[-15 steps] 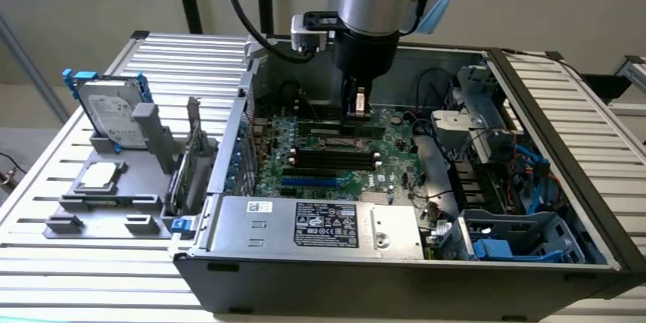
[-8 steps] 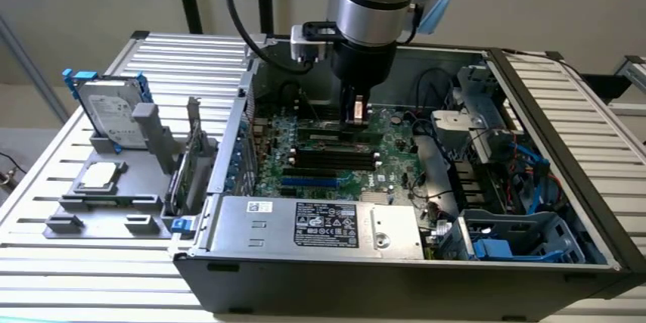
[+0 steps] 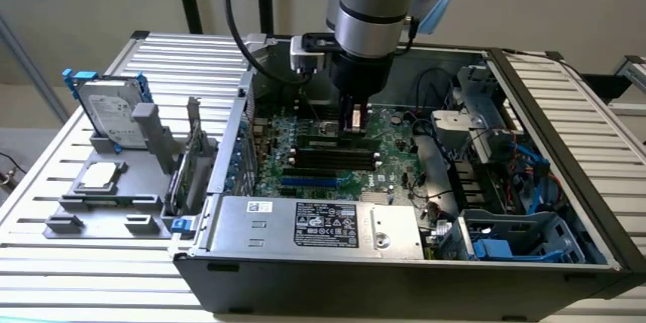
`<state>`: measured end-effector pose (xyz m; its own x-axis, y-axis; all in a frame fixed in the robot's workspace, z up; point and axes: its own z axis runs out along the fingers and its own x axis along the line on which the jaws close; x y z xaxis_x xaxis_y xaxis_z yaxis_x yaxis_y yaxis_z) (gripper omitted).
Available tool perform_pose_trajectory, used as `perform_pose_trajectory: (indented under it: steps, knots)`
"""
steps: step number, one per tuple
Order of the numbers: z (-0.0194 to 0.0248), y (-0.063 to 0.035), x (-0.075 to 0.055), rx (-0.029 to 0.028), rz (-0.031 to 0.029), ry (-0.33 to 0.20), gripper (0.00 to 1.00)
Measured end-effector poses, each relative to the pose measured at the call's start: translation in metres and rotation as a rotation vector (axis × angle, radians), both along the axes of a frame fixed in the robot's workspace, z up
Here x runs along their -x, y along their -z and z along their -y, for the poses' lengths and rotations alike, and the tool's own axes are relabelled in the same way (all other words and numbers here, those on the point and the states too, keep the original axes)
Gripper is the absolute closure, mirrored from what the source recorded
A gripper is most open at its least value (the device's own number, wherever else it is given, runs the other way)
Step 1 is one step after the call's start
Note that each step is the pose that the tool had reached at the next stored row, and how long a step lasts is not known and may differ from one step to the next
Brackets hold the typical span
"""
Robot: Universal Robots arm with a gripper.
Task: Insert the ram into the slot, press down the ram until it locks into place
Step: 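Insert the ram into the slot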
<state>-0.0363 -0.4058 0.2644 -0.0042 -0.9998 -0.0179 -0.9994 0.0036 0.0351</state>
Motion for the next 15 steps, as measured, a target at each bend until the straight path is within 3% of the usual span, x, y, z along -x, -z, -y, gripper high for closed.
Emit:
perform_pose_trajectory:
  steps: [15]
  knots:
    - [0.0, 0.0268, 0.001, 0.0, 0.0018, -0.001, 0.87]
